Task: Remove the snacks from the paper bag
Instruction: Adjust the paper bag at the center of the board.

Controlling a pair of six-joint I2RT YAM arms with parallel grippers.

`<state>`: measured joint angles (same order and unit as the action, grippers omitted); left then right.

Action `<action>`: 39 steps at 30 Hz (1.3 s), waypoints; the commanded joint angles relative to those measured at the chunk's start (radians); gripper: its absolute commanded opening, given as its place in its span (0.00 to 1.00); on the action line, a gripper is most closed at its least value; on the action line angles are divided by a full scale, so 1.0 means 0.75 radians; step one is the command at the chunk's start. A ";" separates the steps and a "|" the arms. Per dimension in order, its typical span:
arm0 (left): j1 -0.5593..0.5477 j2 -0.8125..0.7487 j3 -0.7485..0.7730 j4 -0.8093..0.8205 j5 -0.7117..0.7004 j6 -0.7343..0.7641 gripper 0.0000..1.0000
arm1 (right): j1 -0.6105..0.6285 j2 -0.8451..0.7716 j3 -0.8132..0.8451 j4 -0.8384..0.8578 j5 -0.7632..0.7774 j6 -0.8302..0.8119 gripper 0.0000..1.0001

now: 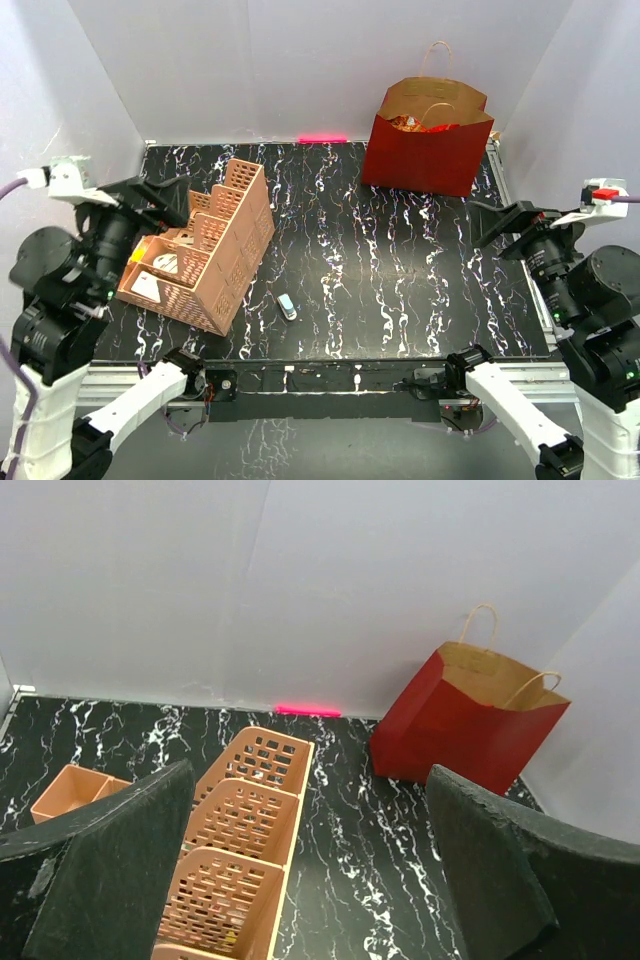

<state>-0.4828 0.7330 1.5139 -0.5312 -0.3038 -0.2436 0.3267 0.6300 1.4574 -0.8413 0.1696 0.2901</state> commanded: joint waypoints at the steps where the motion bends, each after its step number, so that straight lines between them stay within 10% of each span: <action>1: 0.059 0.119 -0.025 0.085 0.099 -0.017 0.98 | -0.084 0.070 0.029 -0.039 0.034 -0.001 0.98; 18: -0.193 0.537 -0.142 0.437 0.390 0.003 0.98 | -0.236 0.216 -0.095 0.049 0.005 0.008 0.98; 39: -0.500 0.290 -0.567 0.739 0.368 0.140 0.98 | -0.302 1.061 0.114 0.722 0.136 -0.144 0.91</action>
<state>-0.8459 0.9833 1.1053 -0.0502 -0.0029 -0.1623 0.1371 1.3476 1.4475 -0.5186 0.1978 0.1997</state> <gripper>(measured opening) 0.983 0.927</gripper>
